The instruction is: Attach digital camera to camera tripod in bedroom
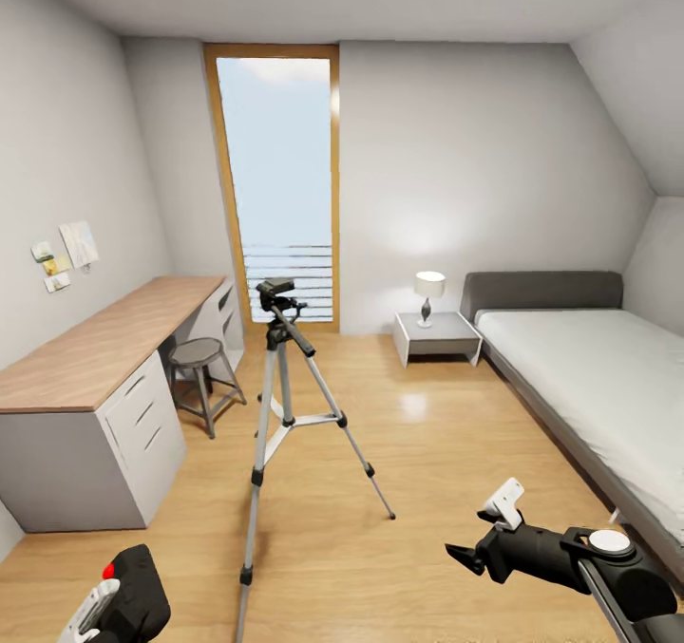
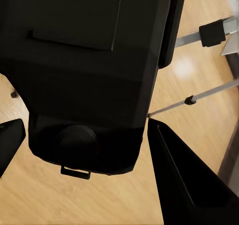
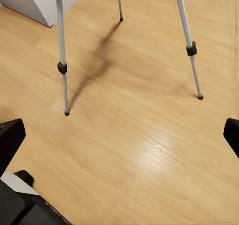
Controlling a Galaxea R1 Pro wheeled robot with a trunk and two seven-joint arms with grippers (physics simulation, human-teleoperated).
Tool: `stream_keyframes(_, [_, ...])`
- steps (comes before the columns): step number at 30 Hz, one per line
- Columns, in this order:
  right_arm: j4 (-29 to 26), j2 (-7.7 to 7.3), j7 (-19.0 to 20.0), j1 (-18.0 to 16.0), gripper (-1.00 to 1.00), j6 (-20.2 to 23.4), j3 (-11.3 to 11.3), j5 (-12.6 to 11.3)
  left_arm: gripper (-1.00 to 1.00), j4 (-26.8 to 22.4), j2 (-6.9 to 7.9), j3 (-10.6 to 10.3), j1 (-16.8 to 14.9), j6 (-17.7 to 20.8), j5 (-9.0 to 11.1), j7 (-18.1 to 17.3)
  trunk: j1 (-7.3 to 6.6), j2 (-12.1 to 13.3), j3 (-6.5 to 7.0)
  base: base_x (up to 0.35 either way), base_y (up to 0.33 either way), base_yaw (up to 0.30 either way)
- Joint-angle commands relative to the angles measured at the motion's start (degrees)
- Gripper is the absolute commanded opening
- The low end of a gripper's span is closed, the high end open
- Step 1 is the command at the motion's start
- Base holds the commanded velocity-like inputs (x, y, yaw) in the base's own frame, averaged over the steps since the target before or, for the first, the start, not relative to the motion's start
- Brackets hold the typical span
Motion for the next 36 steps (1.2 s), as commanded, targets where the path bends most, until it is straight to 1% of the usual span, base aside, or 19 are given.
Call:
stream_keyframes(1, [0.0, 0.13, 0.4, -0.1, 1.00, 0.1, 0.0, 1.0, -1.00, -0.1, 0.00, 0.0, 0.0, 0.2, 0.5, 0.3, 0.04, -0.1, -0.06, 0.000, 0.324, -0.257])
stream_keyframes(36, [0.1, 0.16, 0.4, -0.1, 1.00, 0.2, -0.3, 1.0, -1.00, -0.1, 0.06, -0.1, 0.0, 0.3, 0.6, 0.1, 0.04, -0.1, 1.13, 0.000, 0.325, -0.257])
